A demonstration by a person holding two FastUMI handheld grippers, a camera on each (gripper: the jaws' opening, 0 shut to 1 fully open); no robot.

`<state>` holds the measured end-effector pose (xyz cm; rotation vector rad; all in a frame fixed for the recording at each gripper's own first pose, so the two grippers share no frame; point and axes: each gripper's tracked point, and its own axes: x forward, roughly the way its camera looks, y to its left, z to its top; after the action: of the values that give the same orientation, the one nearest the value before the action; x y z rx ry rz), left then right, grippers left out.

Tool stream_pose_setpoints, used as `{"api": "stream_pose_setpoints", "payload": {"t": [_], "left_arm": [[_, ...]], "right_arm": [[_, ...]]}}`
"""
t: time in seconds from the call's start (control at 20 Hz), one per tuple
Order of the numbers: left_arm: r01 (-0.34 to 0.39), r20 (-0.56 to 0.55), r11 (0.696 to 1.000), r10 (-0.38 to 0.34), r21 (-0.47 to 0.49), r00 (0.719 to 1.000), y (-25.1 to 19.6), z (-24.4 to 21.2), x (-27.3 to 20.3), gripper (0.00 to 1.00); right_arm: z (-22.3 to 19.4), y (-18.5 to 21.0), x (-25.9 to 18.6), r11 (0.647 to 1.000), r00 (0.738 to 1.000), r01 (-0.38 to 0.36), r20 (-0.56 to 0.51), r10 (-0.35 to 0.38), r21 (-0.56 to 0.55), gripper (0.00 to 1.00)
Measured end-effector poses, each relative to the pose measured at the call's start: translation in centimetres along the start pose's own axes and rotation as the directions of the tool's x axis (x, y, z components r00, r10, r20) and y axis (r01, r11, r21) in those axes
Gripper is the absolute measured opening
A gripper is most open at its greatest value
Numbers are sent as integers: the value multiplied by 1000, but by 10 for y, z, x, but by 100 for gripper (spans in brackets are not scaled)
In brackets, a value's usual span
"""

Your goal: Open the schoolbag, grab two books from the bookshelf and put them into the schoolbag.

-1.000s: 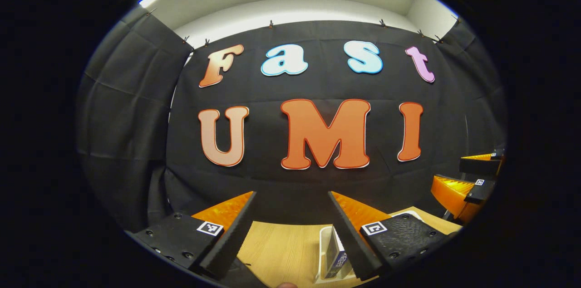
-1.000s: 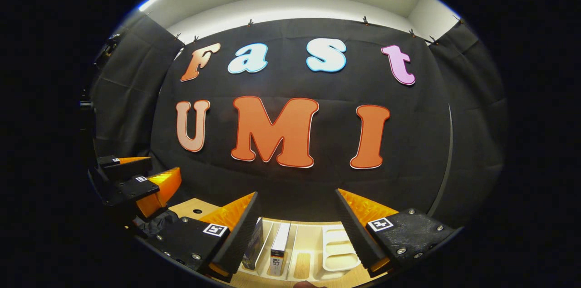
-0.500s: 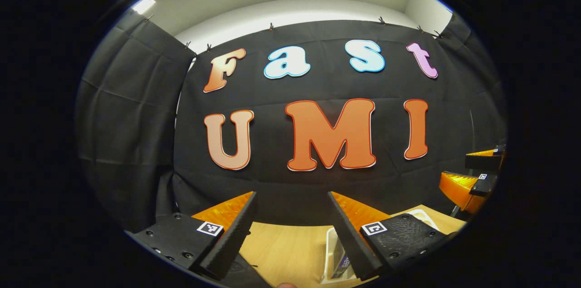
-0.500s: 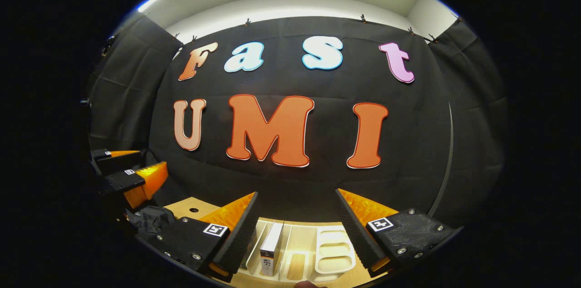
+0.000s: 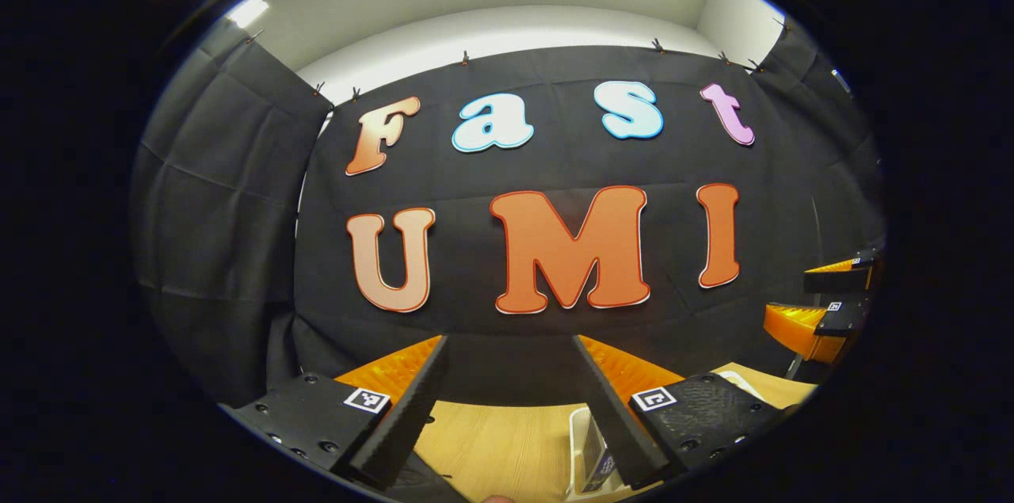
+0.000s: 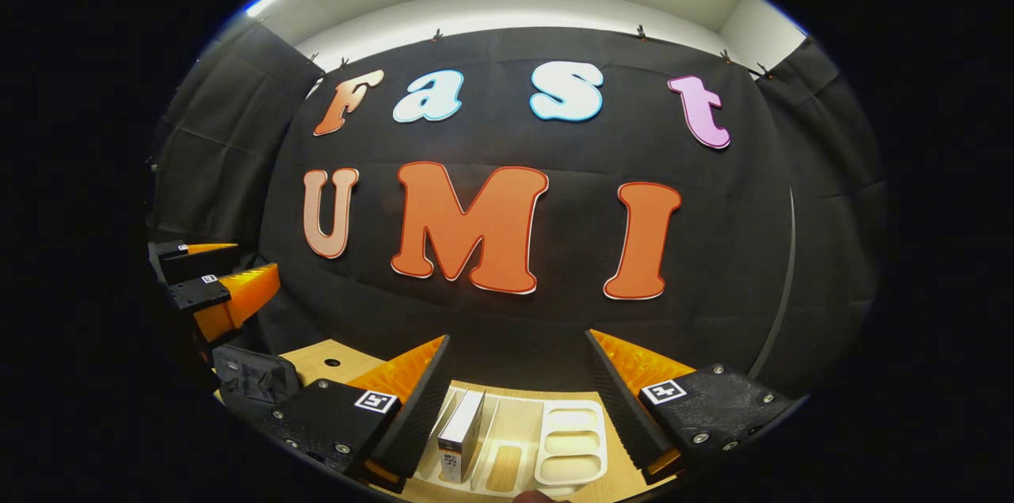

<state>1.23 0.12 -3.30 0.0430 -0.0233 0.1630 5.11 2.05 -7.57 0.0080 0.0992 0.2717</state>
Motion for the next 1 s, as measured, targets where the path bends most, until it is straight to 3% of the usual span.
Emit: {"api": "stream_pose_setpoints", "payload": {"t": [0.4,0.6,0.8,0.85,0.95,1.0], "left_arm": [[17,19,1000,-18,8,1000,-4,5,1,95],[12,-40,1000,-12,10,999,-5,-20,-17,99],[-25,-90,987,40,161,995,17,-47,-42,95],[-28,-103,979,50,200,993,21,-54,-47,99],[-26,-143,959,69,281,987,31,-73,-59,96],[-23,-164,946,80,323,983,35,-84,-63,100]], "right_arm": [[-7,-6,3,1000,1000,-8,-5,8,-22,96],[-12,-19,-4,999,1000,24,-10,-24,-22,96],[-9,-26,-3,999,1000,28,-5,-28,-20,96],[-9,-26,-2,999,1000,27,0,-27,-20,96],[-12,-25,1,1000,1000,12,-1,-12,-15,96],[-15,-23,2,1000,1000,3,-5,-3,-12,96]]}}
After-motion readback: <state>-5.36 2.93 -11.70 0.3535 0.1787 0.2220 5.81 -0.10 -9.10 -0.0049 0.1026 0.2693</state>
